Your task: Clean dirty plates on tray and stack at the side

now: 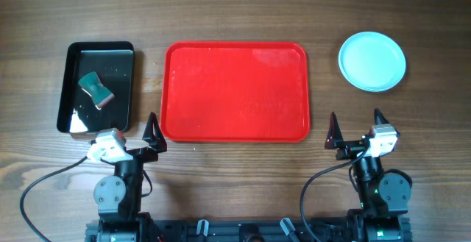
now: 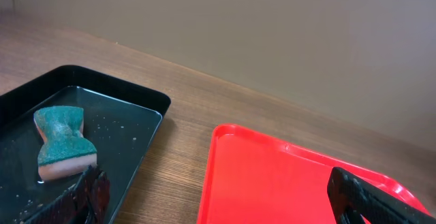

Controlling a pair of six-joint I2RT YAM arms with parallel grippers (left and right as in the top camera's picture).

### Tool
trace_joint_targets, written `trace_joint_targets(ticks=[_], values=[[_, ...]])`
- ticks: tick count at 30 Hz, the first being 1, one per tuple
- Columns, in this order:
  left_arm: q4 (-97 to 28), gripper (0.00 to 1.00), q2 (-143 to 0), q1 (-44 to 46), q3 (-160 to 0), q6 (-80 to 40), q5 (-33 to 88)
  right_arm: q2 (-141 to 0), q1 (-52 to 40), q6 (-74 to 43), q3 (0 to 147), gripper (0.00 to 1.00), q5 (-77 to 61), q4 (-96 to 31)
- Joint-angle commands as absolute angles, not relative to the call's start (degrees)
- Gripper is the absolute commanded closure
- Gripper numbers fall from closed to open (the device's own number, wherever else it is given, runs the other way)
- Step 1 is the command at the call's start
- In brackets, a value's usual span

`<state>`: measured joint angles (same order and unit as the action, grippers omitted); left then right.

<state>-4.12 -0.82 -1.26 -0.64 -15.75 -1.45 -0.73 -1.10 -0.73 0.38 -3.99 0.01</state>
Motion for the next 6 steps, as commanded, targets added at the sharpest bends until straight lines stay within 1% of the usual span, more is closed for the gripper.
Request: trace_joint_targets(ticks=[1,6], values=[[-4.12,0.0,-0.16,-1.67,-0.34,-15.42,-1.17,-0.21,-1.48,-0.01,0.3,0.0,-3.4,0.1],[-4.12,0.0,-0.16,-1.67,-0.34,-15.42,-1.15,-0.21,-1.5,-0.01,0.3,0.0,-3.4,0.1]])
